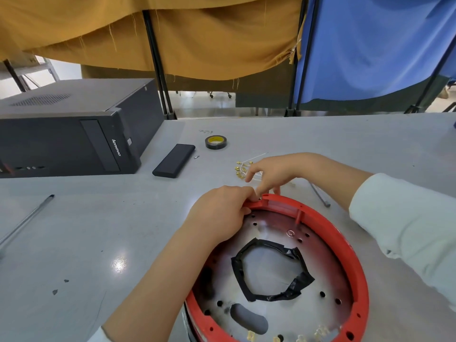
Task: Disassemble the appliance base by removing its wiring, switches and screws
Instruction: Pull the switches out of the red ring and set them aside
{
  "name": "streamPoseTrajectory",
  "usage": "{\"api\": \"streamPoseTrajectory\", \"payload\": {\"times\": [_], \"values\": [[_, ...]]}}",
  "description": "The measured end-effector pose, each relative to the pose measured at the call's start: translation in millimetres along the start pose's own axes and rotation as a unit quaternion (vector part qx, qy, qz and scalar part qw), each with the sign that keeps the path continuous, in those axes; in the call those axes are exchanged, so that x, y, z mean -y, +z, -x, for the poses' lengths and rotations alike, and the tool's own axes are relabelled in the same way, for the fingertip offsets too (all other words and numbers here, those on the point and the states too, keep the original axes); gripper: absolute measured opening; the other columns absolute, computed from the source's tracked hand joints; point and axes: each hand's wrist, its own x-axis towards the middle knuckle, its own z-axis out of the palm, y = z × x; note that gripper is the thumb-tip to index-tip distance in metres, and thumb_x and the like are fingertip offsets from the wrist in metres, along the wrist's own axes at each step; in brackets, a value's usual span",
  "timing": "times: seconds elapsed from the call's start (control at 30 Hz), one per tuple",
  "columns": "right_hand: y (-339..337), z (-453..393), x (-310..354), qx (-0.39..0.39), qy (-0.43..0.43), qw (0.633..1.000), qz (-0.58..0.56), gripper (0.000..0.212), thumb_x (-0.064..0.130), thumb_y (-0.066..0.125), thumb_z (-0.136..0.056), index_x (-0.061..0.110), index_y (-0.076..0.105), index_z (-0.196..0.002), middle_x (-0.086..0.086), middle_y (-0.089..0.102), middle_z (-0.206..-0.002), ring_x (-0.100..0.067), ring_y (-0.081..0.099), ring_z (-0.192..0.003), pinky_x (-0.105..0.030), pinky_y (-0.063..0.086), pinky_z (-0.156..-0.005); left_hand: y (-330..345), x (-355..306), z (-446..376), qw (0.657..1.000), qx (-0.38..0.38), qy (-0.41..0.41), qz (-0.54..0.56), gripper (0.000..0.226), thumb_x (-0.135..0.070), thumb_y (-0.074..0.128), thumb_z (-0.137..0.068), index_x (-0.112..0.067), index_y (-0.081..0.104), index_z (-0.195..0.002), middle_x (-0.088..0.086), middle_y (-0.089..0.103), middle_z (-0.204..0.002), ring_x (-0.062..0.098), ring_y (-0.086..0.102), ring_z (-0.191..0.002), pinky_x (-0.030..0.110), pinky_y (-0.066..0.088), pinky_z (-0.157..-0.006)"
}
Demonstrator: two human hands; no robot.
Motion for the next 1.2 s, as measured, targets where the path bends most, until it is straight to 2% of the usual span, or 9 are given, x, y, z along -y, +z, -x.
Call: {"api": "streamPoseTrajectory", "payload": {"times": [0.27,0.4,0.53,0.67,0.77,0.87,0.97,1.03,1.2], "values": [[14,-18,1,-0.078,-0.024,0.996,-0.033,0.024,0.033,0.064,-0.085,0.022,0.063,-0.106,0.009,0.062,-0.08,-0.002,0.057,-0.05,-0.021,0.041,-0.054,0,0,3,1.0,-0.005,0.003,0.0,0.025,-0.025,0.052,-0.092,-0.037,0.054,-0.113,-0.007,0.063,-0.11,0.02,0.058,-0.1,0.031,0.044,-0.076],[12,-17,-2,-0.103,-0.025,0.993,-0.043,0.017,0.02,0.06,-0.09,0.024,0.065,-0.106,0.001,0.063,-0.089,-0.009,0.056,-0.055,-0.021,0.041,-0.053,0,0,2,1.0,0.0,-0.005,0.003,0.024,-0.026,0.052,-0.092,-0.038,0.056,-0.113,-0.007,0.063,-0.112,0.019,0.057,-0.102,0.032,0.045,-0.079],[15,-7,-5,-0.154,-0.02,0.987,-0.037,0.017,0.017,0.061,-0.088,0.017,0.068,-0.103,-0.006,0.066,-0.096,-0.024,0.064,-0.082,-0.025,0.047,-0.064,0,-1,2,1.0,-0.003,-0.006,0.005,0.024,-0.026,0.052,-0.092,-0.038,0.057,-0.113,-0.009,0.063,-0.112,0.017,0.056,-0.103,0.029,0.043,-0.078],[17,2,-3,-0.165,-0.013,0.984,-0.064,0.02,0.028,0.059,-0.091,0.011,0.07,-0.094,-0.004,0.069,-0.084,-0.01,0.053,-0.05,-0.02,0.039,-0.048,-1,-2,2,1.0,-0.004,-0.008,0.002,0.025,-0.027,0.051,-0.092,-0.039,0.057,-0.113,-0.01,0.063,-0.113,0.016,0.057,-0.103,0.029,0.044,-0.079],[22,1,6,-0.165,0.009,0.984,-0.064,0.033,0.034,0.056,-0.091,0.003,0.069,-0.089,-0.011,0.071,-0.083,-0.015,0.051,-0.053,-0.024,0.043,-0.055,-1,-2,3,1.0,-0.006,-0.008,0.003,0.025,-0.027,0.051,-0.092,-0.038,0.057,-0.113,-0.009,0.063,-0.112,0.017,0.057,-0.102,0.029,0.043,-0.077],[25,-5,17,-0.158,0.045,0.985,-0.057,0.032,0.029,0.056,-0.088,0.008,0.057,-0.064,-0.011,0.066,-0.072,-0.019,0.05,-0.057,-0.028,0.045,-0.061,-1,-2,3,1.0,-0.01,-0.002,0.001,0.025,-0.026,0.051,-0.092,-0.039,0.057,-0.113,-0.01,0.064,-0.111,0.017,0.057,-0.1,0.027,0.04,-0.073],[26,-9,26,-0.148,0.081,0.984,-0.063,0.035,0.022,0.055,-0.086,0.011,0.047,-0.054,-0.003,0.05,-0.05,-0.016,0.043,-0.042,-0.016,0.032,-0.037,-1,-2,3,1.0,-0.008,-0.003,0.006,0.026,-0.026,0.052,-0.091,-0.039,0.057,-0.113,-0.009,0.064,-0.111,0.018,0.058,-0.101,0.029,0.044,-0.077],[26,-10,28,-0.146,0.095,0.983,-0.06,0.034,0.019,0.057,-0.083,0.01,0.045,-0.053,-0.003,0.046,-0.046,-0.015,0.041,-0.038,-0.013,0.026,-0.031,-1,-2,2,1.0,-0.002,-0.005,0.01,0.026,-0.025,0.052,-0.091,-0.038,0.056,-0.112,-0.008,0.064,-0.111,0.019,0.058,-0.101,0.034,0.047,-0.082],[27,-3,22,-0.179,0.087,0.978,-0.062,0.031,0.027,0.051,-0.087,0.014,0.049,-0.059,0.0,0.051,-0.062,-0.022,0.052,-0.066,-0.026,0.041,-0.06,0,-1,0,1.0,-0.005,-0.008,0.019,0.023,-0.025,0.054,-0.09,-0.038,0.058,-0.108,-0.011,0.063,-0.11,0.016,0.056,-0.101,0.029,0.043,-0.078]]}}
